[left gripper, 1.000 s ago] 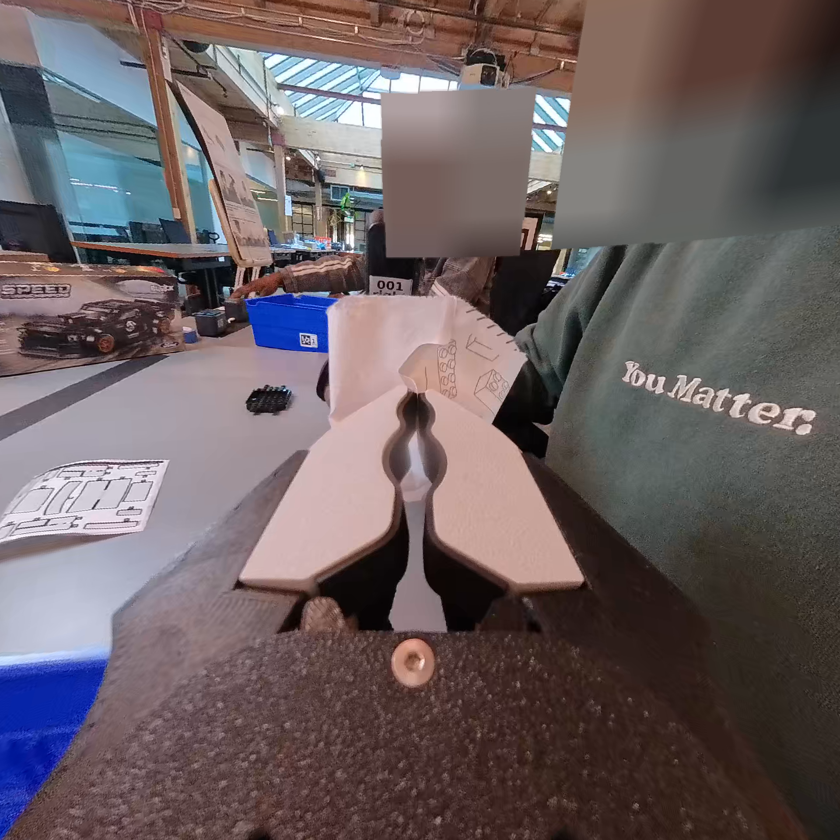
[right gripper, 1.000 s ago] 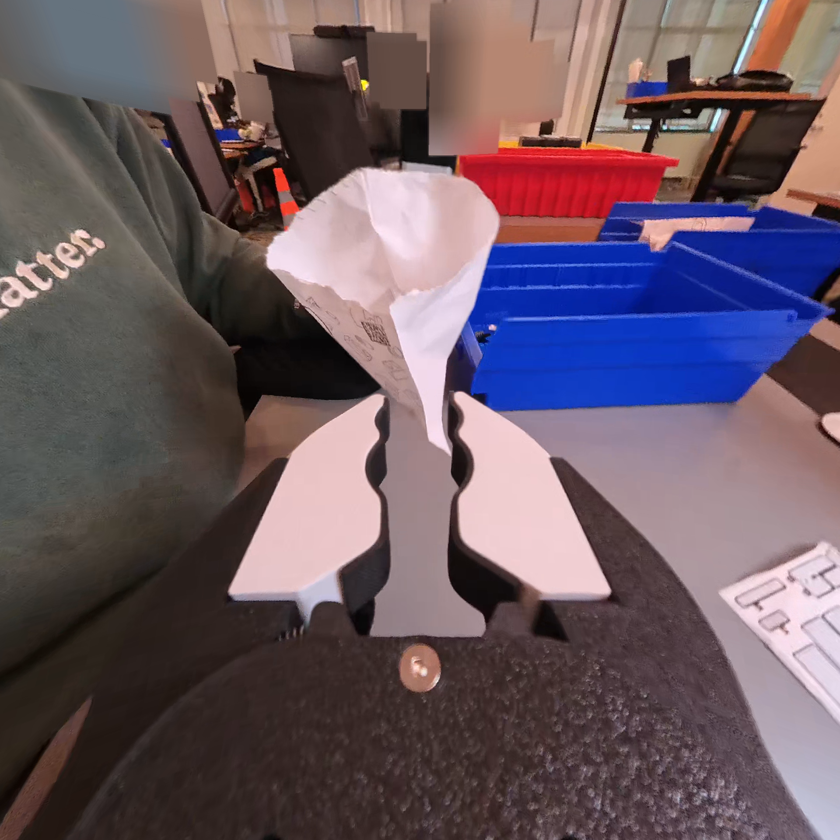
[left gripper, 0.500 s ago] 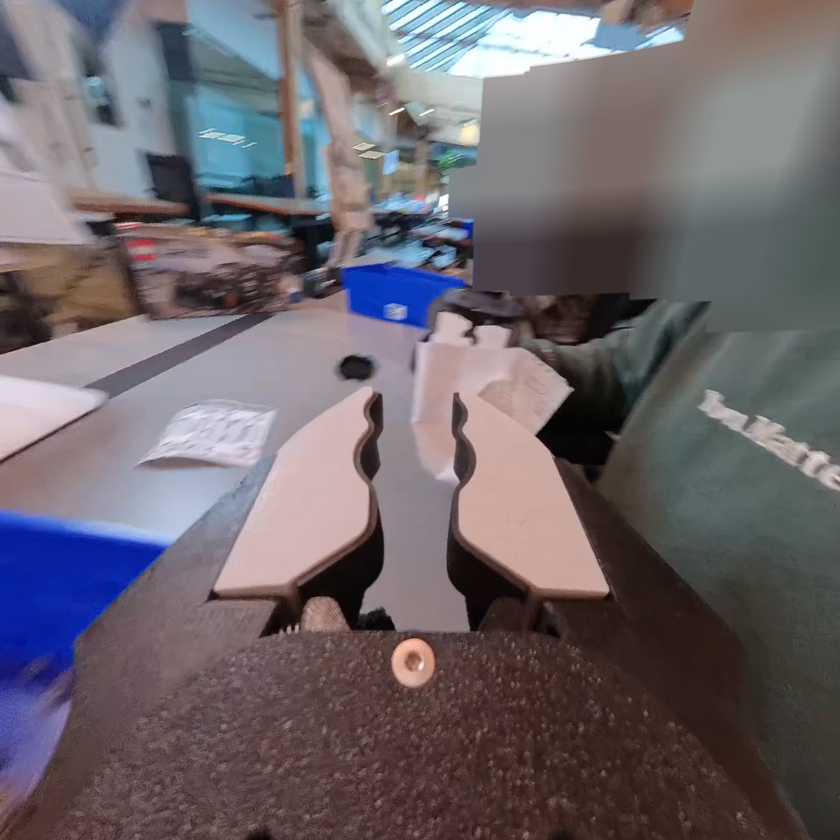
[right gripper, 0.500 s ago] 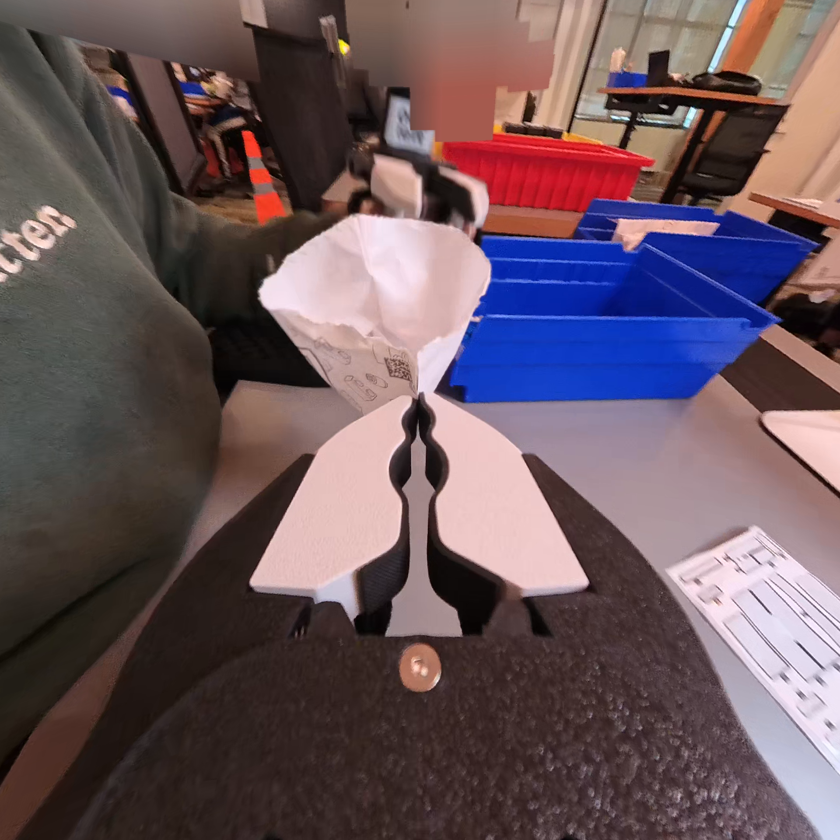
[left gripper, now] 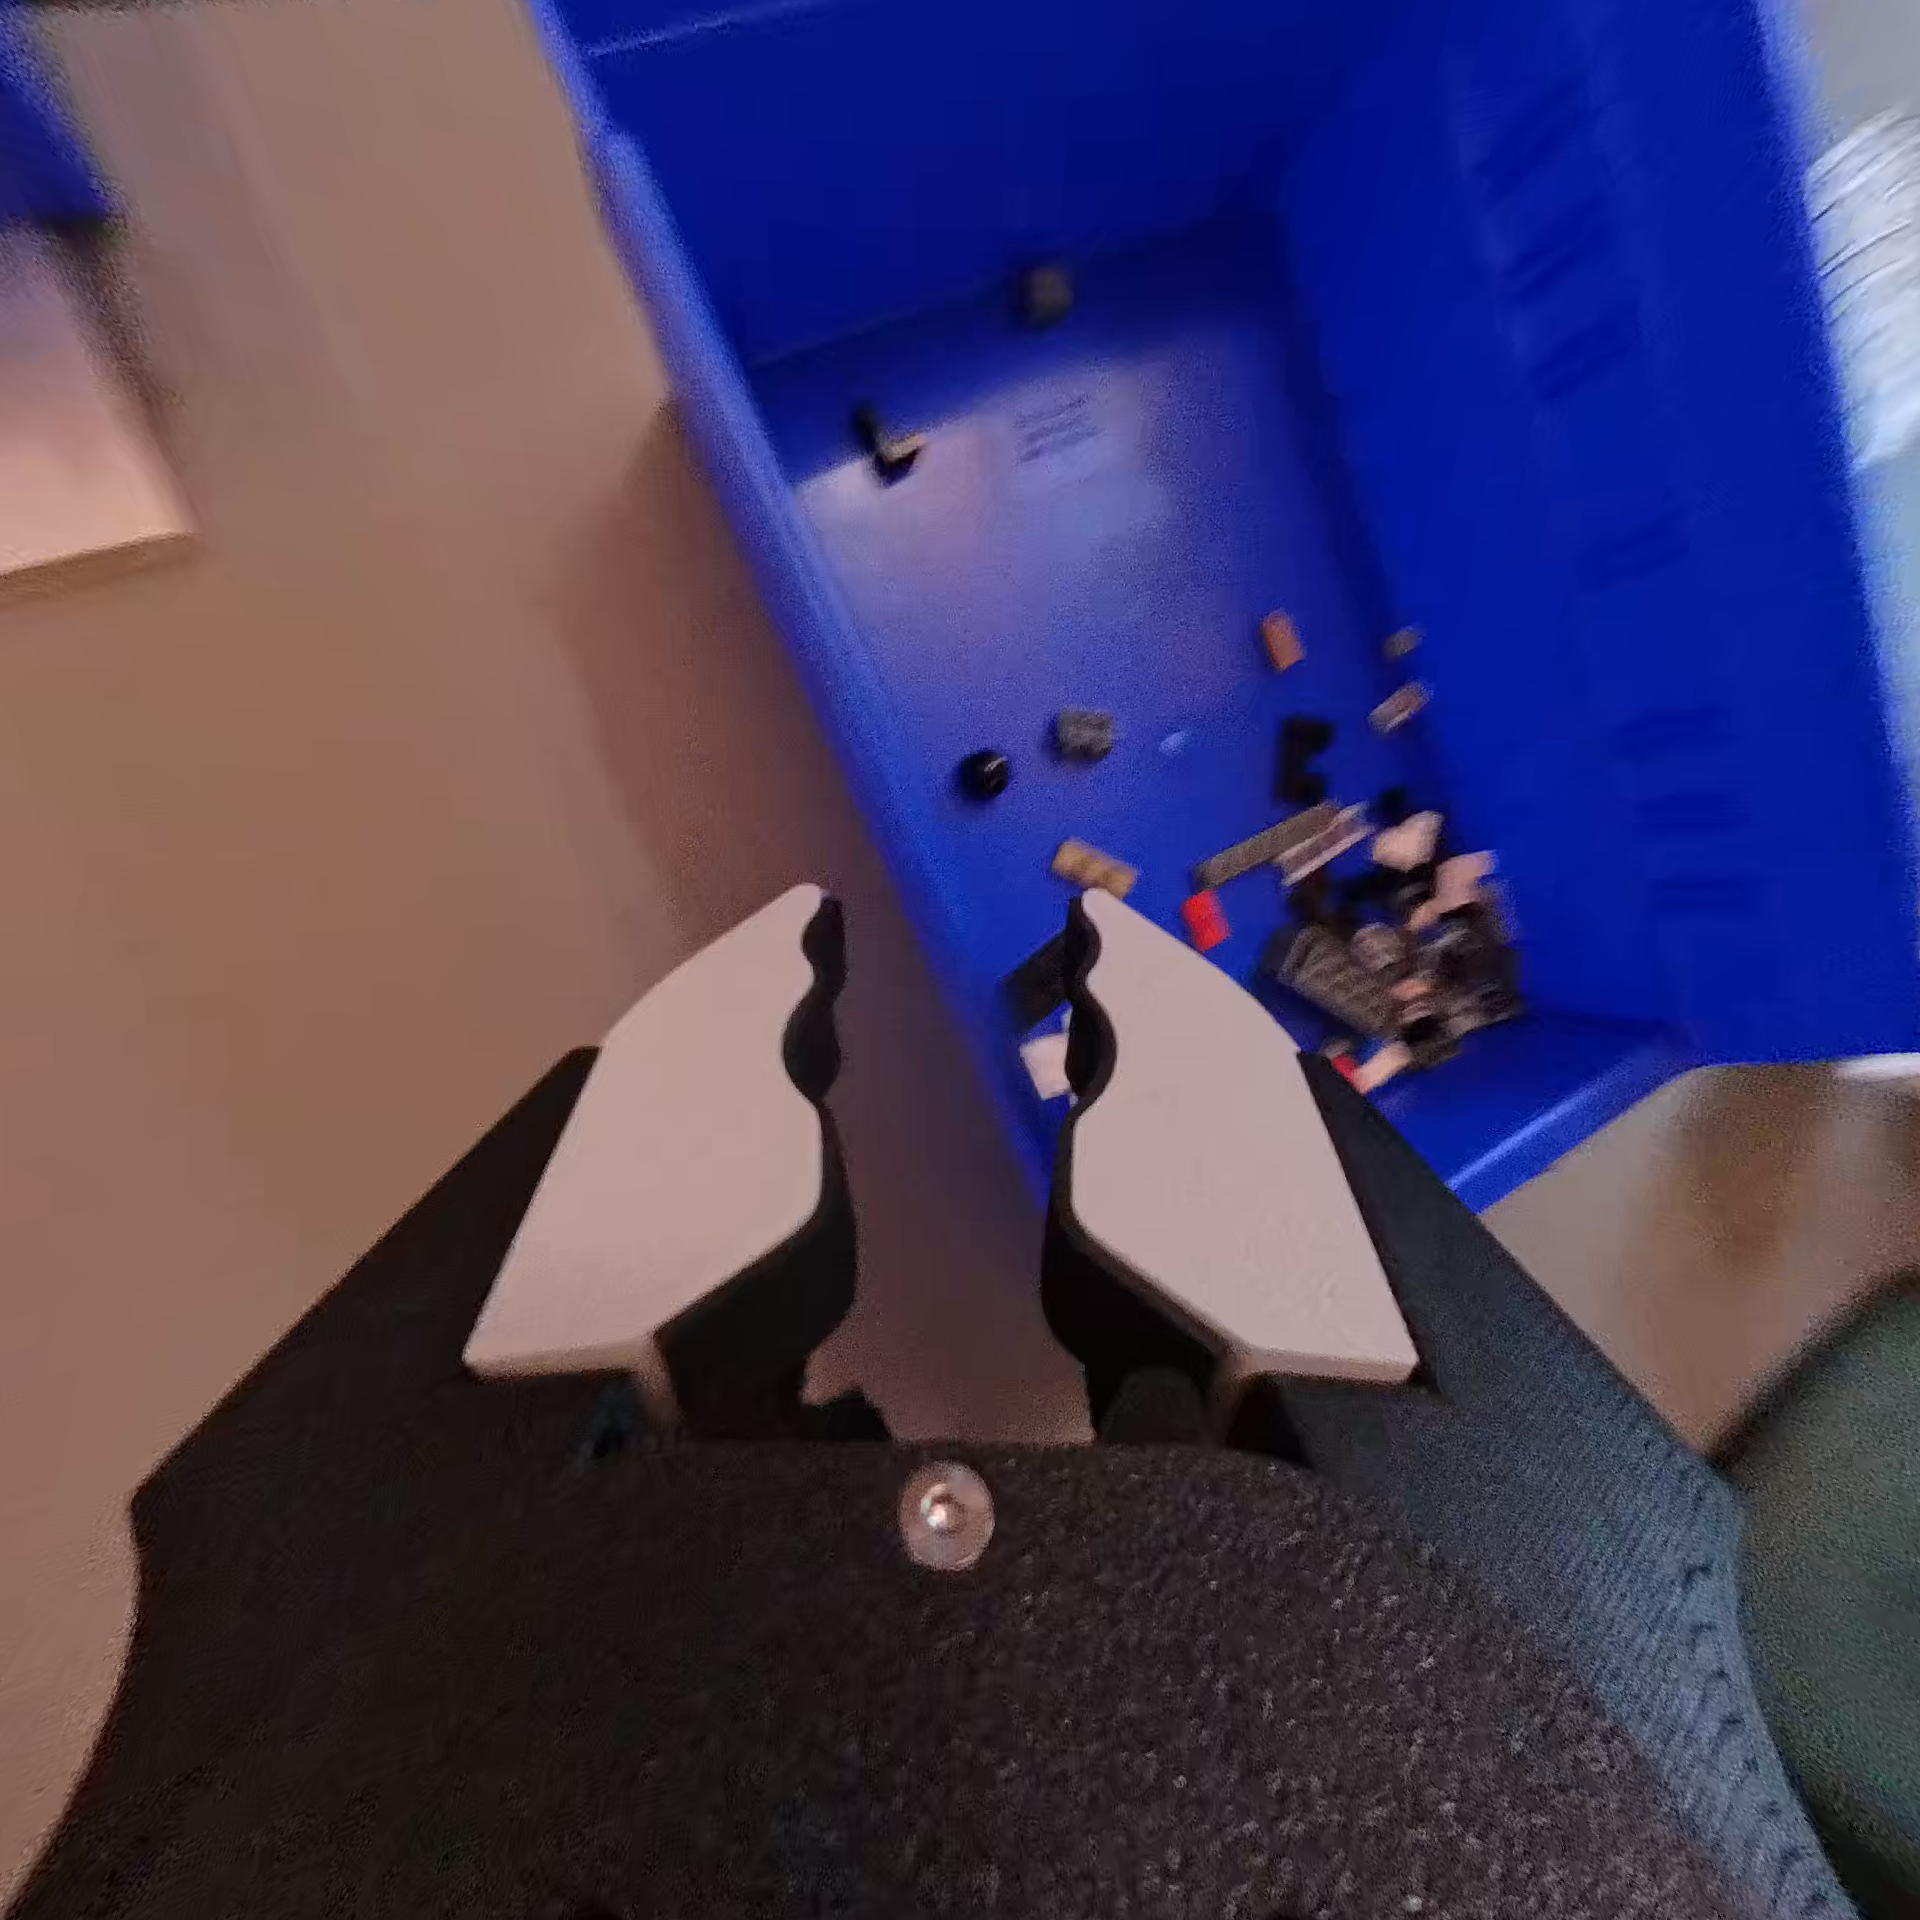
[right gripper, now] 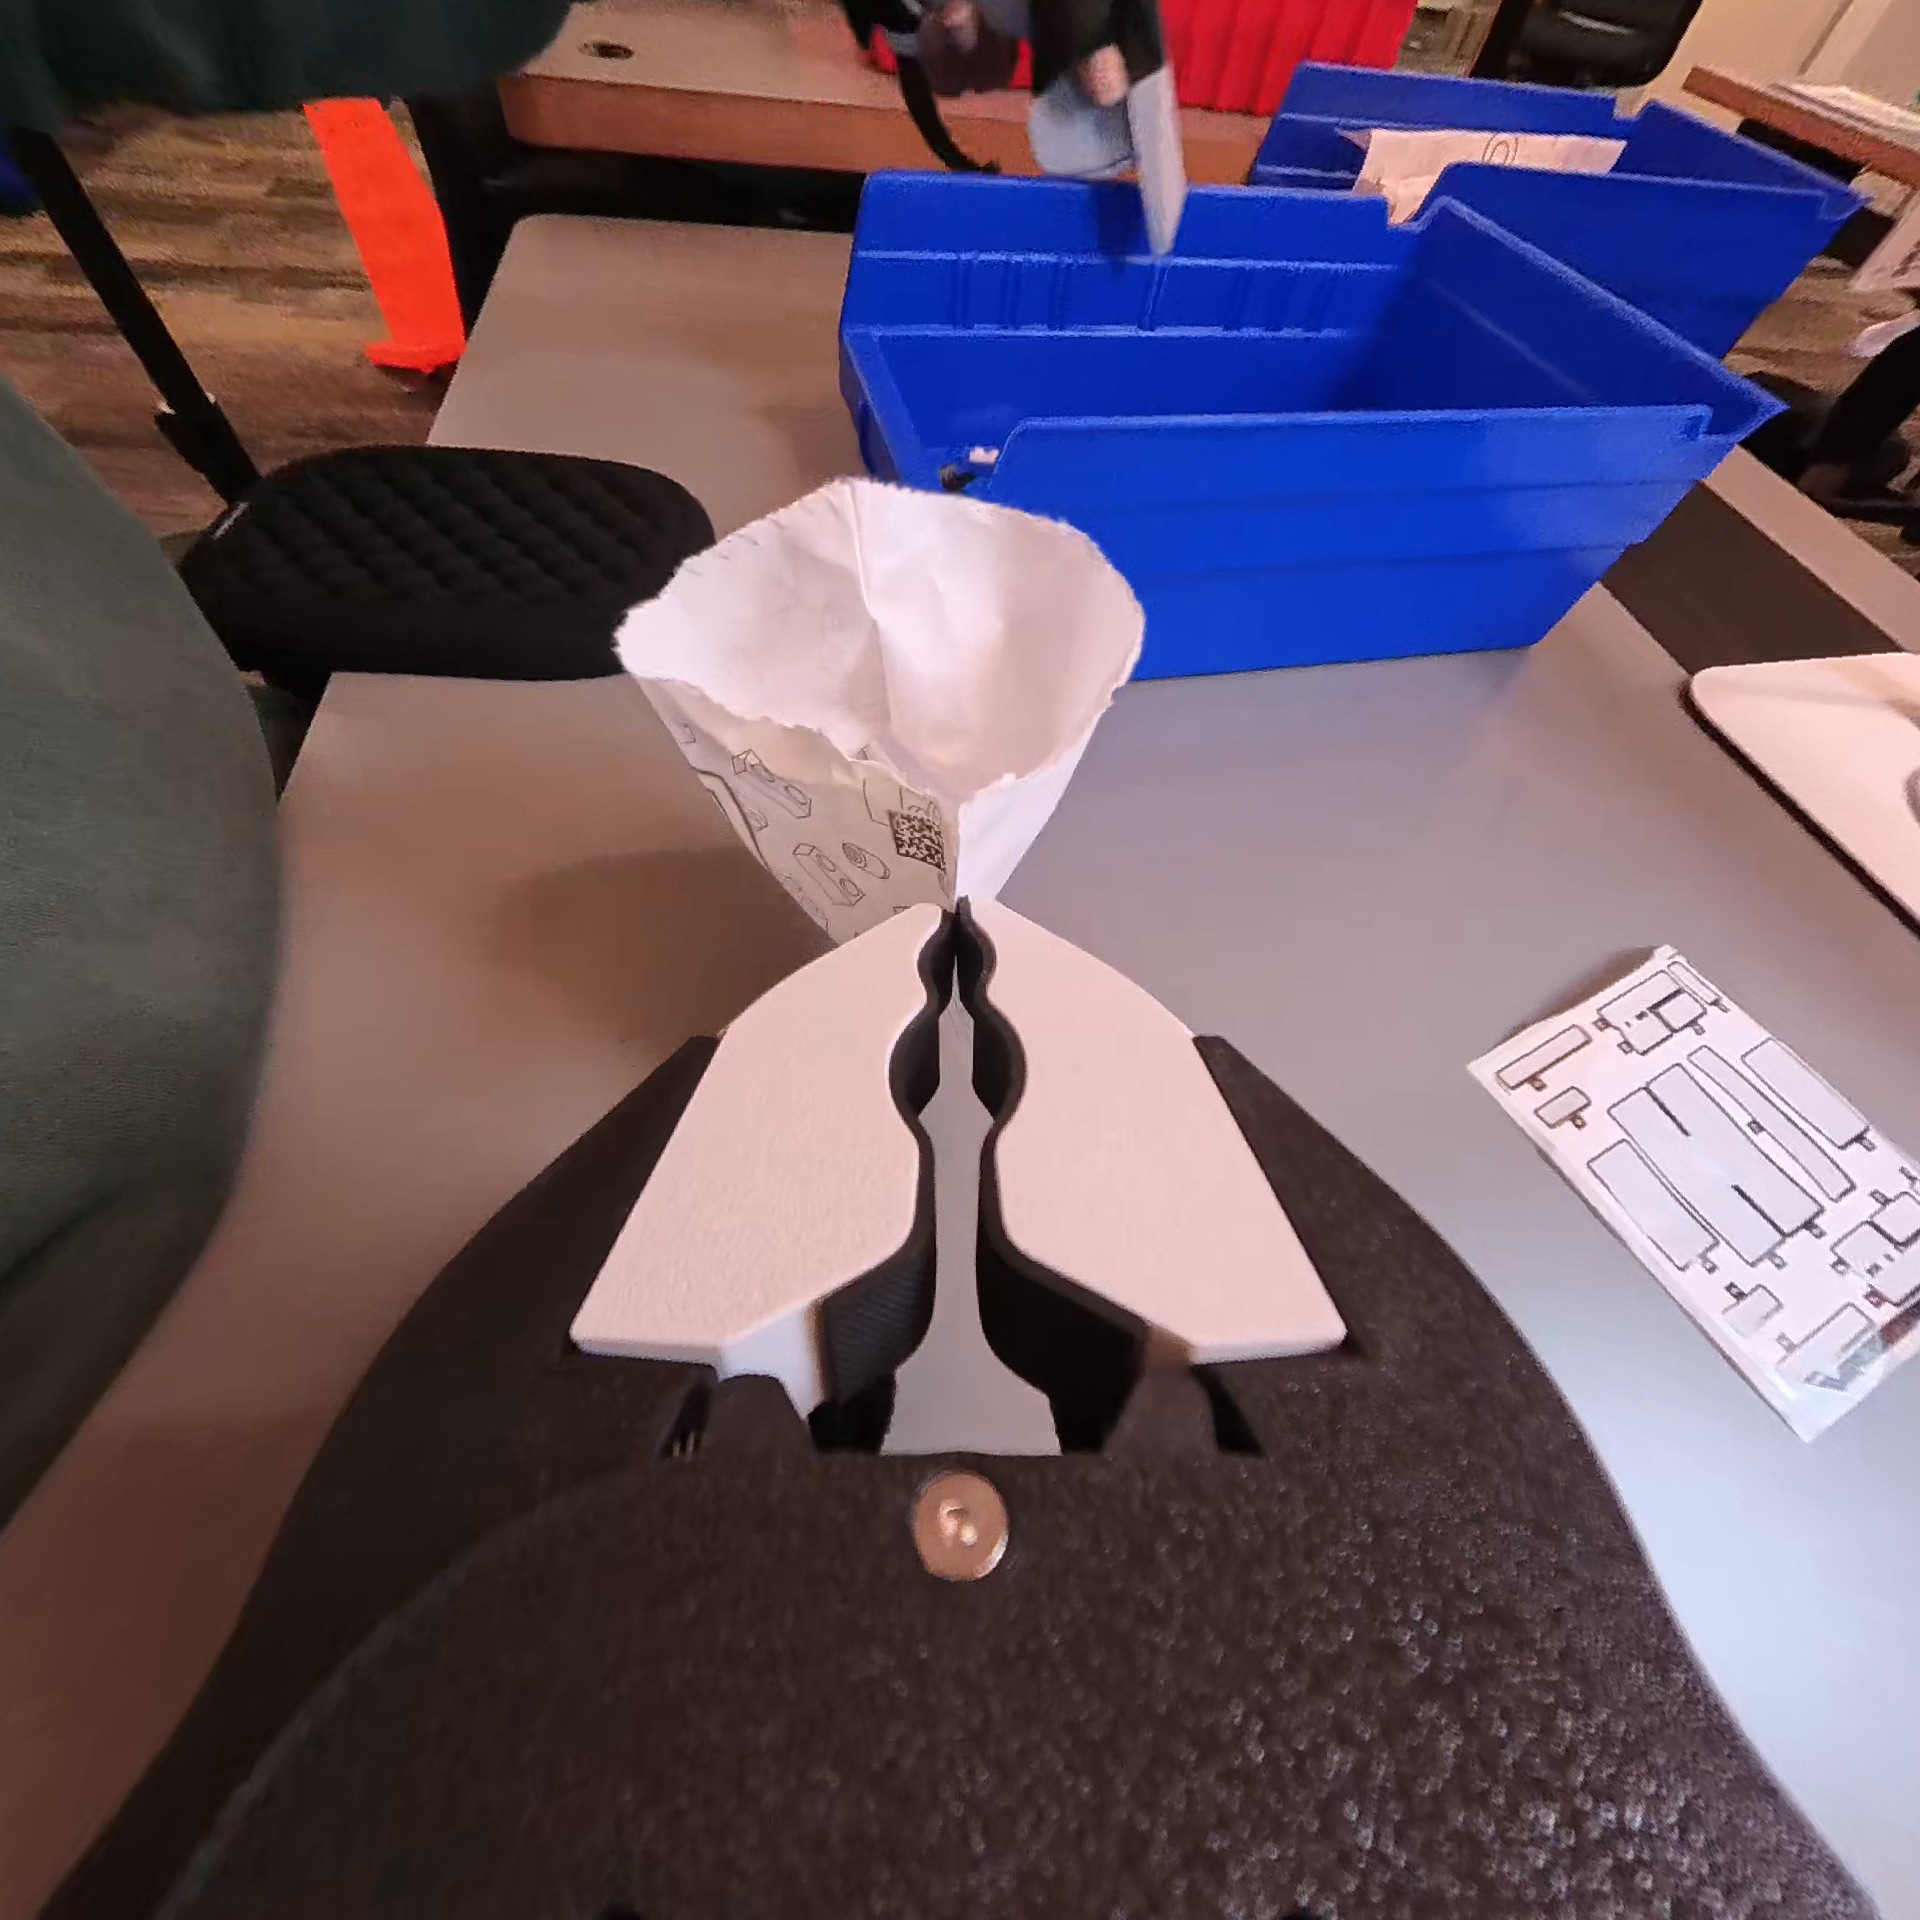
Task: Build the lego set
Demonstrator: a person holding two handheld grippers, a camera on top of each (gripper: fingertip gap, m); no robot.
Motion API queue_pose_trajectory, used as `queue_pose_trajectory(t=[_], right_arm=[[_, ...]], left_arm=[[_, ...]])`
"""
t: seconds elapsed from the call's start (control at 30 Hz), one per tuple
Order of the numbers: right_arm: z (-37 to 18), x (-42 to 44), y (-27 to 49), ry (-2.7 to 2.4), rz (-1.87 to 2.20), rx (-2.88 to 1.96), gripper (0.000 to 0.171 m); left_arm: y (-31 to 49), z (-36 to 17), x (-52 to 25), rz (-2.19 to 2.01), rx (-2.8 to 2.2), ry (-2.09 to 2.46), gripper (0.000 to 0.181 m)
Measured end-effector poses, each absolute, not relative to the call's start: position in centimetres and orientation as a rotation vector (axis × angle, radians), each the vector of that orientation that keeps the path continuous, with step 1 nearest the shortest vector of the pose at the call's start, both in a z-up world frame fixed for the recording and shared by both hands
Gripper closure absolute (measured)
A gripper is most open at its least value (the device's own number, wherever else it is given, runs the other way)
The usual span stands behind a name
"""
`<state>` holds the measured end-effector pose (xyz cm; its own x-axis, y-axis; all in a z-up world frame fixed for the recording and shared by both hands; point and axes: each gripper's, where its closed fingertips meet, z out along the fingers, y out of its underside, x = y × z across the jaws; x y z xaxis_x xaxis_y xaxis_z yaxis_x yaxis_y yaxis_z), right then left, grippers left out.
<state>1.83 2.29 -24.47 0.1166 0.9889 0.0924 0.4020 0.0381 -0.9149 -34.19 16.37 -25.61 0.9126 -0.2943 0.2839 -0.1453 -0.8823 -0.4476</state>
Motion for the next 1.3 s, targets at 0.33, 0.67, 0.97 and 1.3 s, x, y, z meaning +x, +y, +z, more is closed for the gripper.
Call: queue_pose_trajectory(t=[0.33,0.67,0.97,1.3], right_arm=[[-24.9,2.6,2.4,-1.418,0.805,-1.531,0.171],[-25.4,2.3,2.4,-1.416,0.835,-1.575,0.171],[-25.8,0.9,2.9,-1.364,0.897,-1.642,0.171],[-26.3,-1.3,3.2,-1.353,0.96,-1.694,0.171]], left_arm=[[16.0,-28.7,-34.0,-0.362,-2.812,0.39,0.167],[14.9,-24.2,-37.2,-0.268,-2.627,0.331,0.172],[16.7,-16.2,-37.8,-0.307,-2.318,0.227,0.172],[18.8,-12.5,-35.9,-0.203,-2.143,0.243,0.172]])
